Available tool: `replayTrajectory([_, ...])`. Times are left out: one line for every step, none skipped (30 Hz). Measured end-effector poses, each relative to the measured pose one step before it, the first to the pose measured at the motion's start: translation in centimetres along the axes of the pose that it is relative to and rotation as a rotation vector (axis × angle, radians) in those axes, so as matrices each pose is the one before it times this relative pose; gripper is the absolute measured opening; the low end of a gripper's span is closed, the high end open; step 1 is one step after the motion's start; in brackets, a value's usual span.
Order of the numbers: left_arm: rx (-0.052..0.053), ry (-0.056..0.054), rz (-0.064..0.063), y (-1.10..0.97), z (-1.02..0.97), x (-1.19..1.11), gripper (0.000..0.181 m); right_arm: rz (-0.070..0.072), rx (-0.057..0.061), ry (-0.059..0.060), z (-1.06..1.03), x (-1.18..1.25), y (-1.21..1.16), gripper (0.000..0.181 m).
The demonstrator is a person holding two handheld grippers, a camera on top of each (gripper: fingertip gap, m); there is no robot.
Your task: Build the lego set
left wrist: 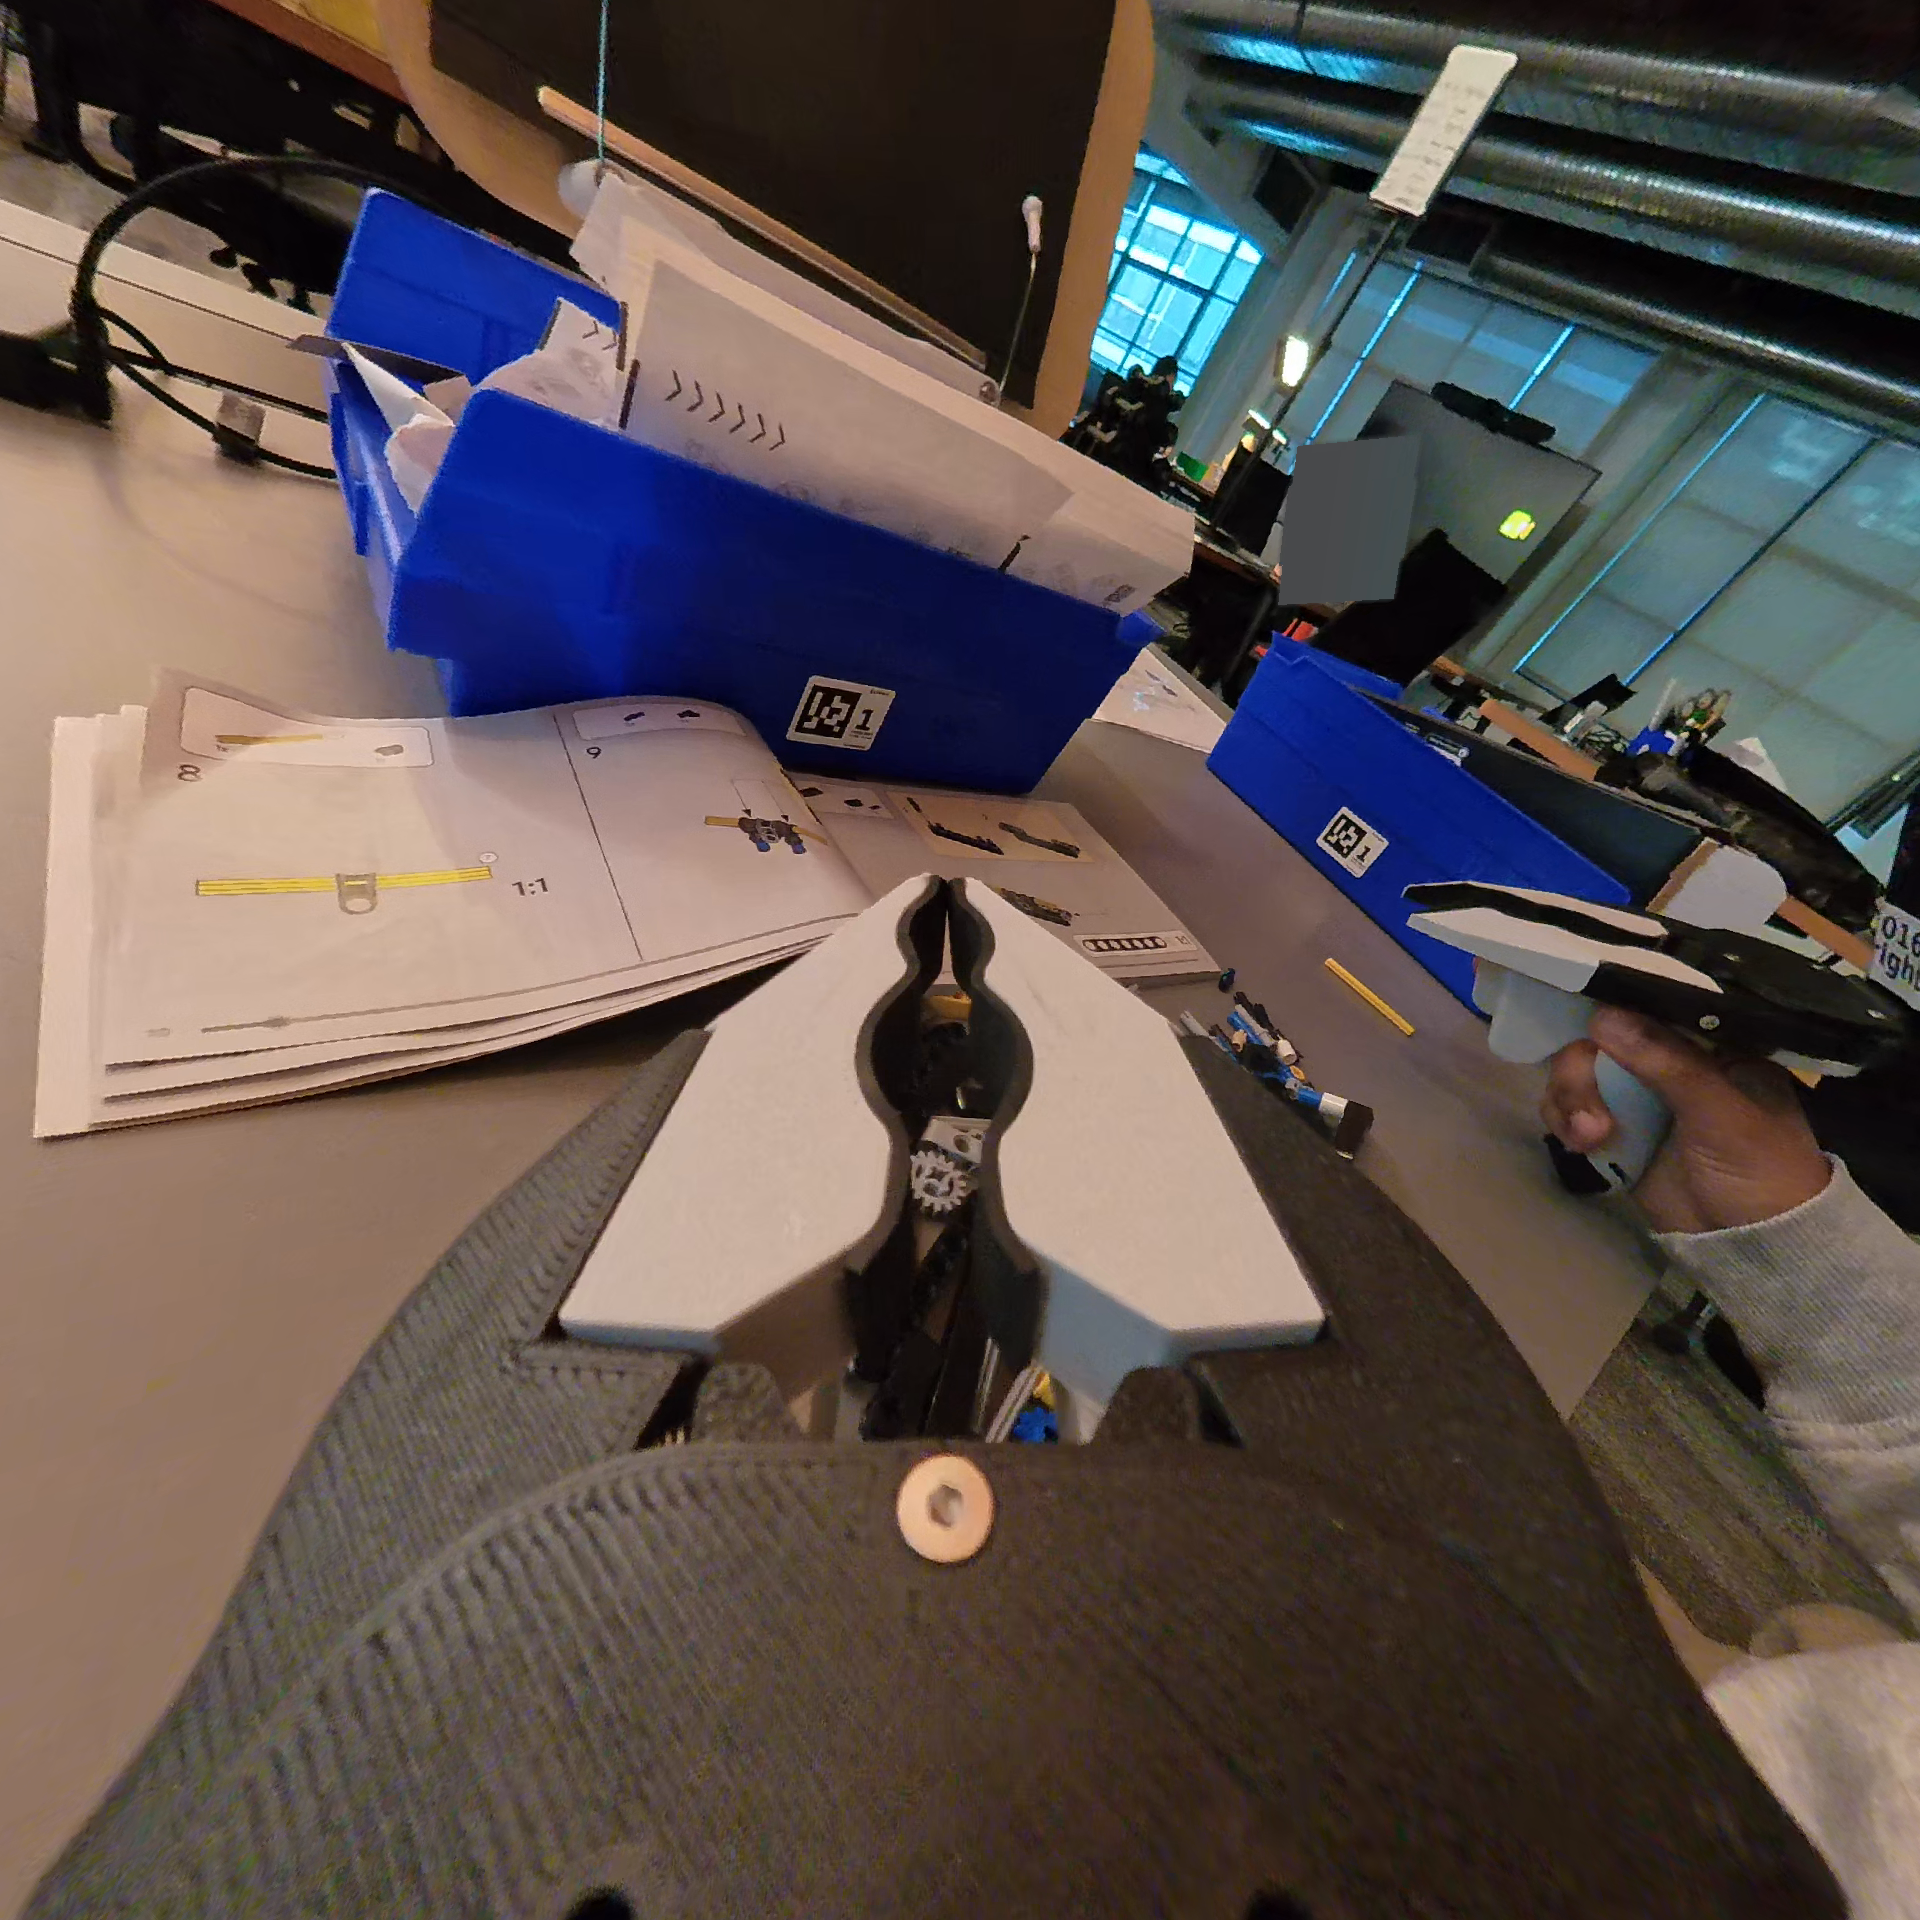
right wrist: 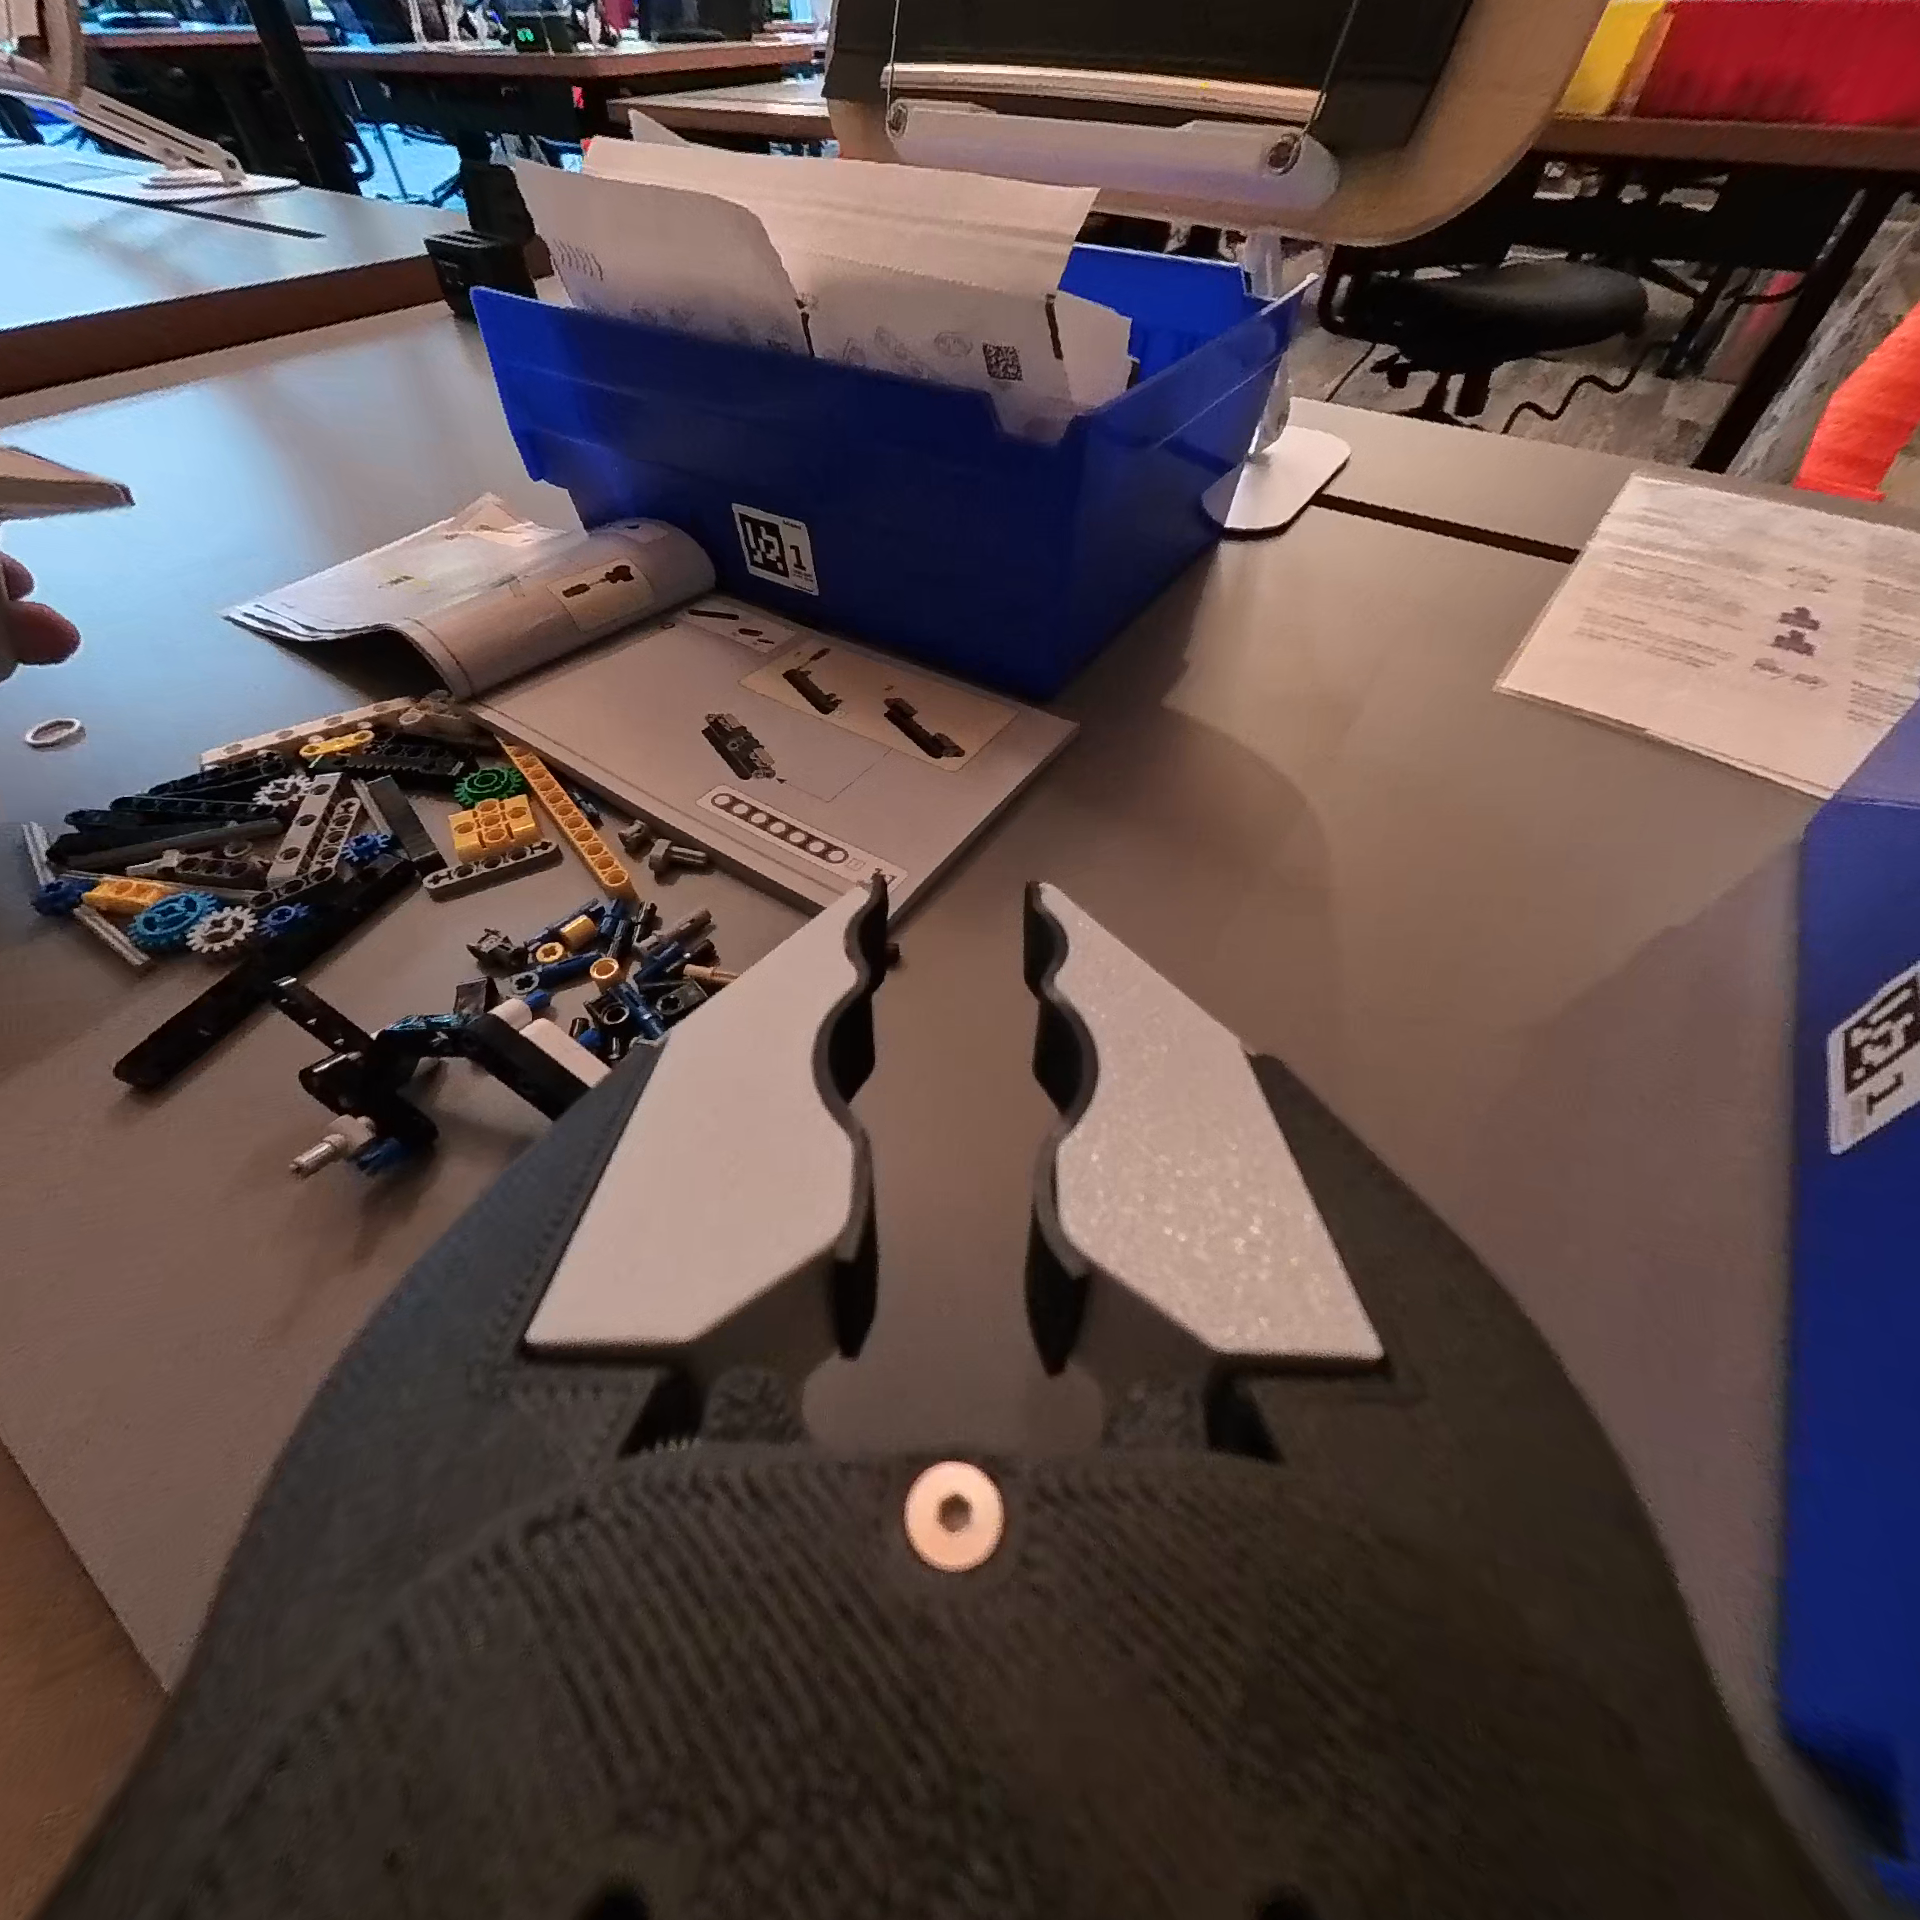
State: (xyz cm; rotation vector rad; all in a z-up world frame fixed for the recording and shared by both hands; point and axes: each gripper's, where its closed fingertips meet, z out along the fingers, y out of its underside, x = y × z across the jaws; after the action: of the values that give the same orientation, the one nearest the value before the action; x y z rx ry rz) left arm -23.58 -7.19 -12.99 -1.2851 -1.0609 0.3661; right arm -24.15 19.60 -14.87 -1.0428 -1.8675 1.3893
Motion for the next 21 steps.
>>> replayTrajectory([-0.001, 0.0002, 0.0015, 0.014, 0.01, 0.018, 0.0, 0.0043, 0.0015, -0.0012, -0.013, 0.032, -0.014, 0.024])
replayTrajectory([-0.0013, -0.0004, 0.0, 0.015, 0.013, -0.008, 0.0, 0.0038, 0.0016, -0.0001, -0.015, 0.05, -0.026, 0.024])
replayTrajectory([-0.0024, 0.0007, -0.0012, 0.029, 0.016, -0.007, 0.0, 0.0046, -0.0003, -0.0015, 0.006, 0.033, 0.011, 0.024])
replayTrajectory([-0.0007, 0.0008, -0.002, 0.012, 0.009, -0.013, 0.0, 0.0045, -0.0005, -0.0018, -0.006, 0.024, 0.006, 0.024])
replayTrajectory([0.0004, -0.0003, -0.0024, 0.0, -0.005, -0.023, 0.0, 0.0037, 0.0021, 0.0005, -0.021, 0.041, -0.02, 0.024])
replayTrajectory([-0.0001, 0.0004, -0.0021, -0.008, 0.006, -0.021, 0.0, 0.0035, 0.0038, 0.0012, -0.049, 0.053, -0.053, 0.024])
replayTrajectory([0.0002, 0.0004, -0.0016, -0.006, -0.008, -0.015, 0.0, 0.0042, 0.0027, -0.0002, -0.037, 0.038, -0.034, 0.024])
replayTrajectory([0.0003, 0.0003, -0.0012, -0.001, -0.009, -0.007, 0.0, 0.0047, 0.0011, -0.0014, -0.016, 0.027, -0.011, 0.024])
replayTrajectory([0.0, 0.0, -0.0006, 0.002, 0.003, -0.013, 0.0, 0.0041, 0.0004, -0.0012, -0.009, 0.016, 0.006, 0.024])
replayTrajectory([-0.0002, -0.0003, 0.0, 0.003, -0.001, -0.004, 0.0, 0.0028, -0.0003, -0.0009, 0.01, 0.023, -0.002, 0.024])
replayTrajectory([-0.0008, 0.0002, -0.0003, 0.004, 0.011, -0.006, 0.0, 0.002, -0.0009, -0.0001, 0.011, 0.018, 0.016, 0.024])
replayTrajectory([-0.0006, 0.0004, -0.0007, 0.014, 0.005, 0.002, 0.0, 0.001, -0.0016, -0.0006, 0.008, 0.008, 0.015, 0.024])
replayTrajectory([-0.0004, -0.0002, -0.0012, -0.007, 0.015, -0.017, 0.0, 0.0008, -0.0018, -0.0009, 0.022, 0.002, 0.025, 0.024])
replayTrajectory([-0.0004, 0.0001, -0.0023, 0.007, 0.011, -0.021, 0.0, 0.0011, -0.0025, -0.0006, 0.031, 0.002, 0.03, 0.024])
replayTrajectory([0.0009, 0.0015, -0.0036, -0.002, 0.007, 0.001, 0.0, 0.0007, -0.0016, -0.0008, 0.016, 0.0, 0.024, 0.024])
replayTrajectory([-0.0001, 0.0013, -0.0034, -0.004, 0.015, -0.009, 0.0, 0.0002, 0.0002, 0.0002, 0.002, 0.002, -0.003, 0.024])
replayTrajectory([-0.001, 0.0003, -0.003, 0.021, 0.015, -0.024, 0.0, 0.0005, 0.0006, 0.0006, -0.001, 0.013, -0.007, 0.024])
replayTrajectory([-0.0005, 0.0001, -0.0029, 0.005, 0.018, -0.022, 0.0, 0.0007, 0.0, -0.0001, -0.002, 0.017, 0.0, 0.024])
replayTrajectory([0.0002, 0.0008, -0.003, -0.004, 0.009, -0.013, 0.0, 0.0013, 0.0002, 0.0002, 0.004, 0.007, -0.004, 0.024])
replayTrajectory([-0.0004, 0.0009, -0.0018, 0.01, 0.003, -0.008, 0.0, 0.0021, -0.0008, -0.0001, 0.007, 0.025, 0.015, 0.024])
replayTrajectory([0.0007, 0.0004, -0.0017, -0.014, -0.004, -0.014, 0.0, 0.0023, -0.0019, -0.0002, 0.028, 0.029, 0.022, 0.024])
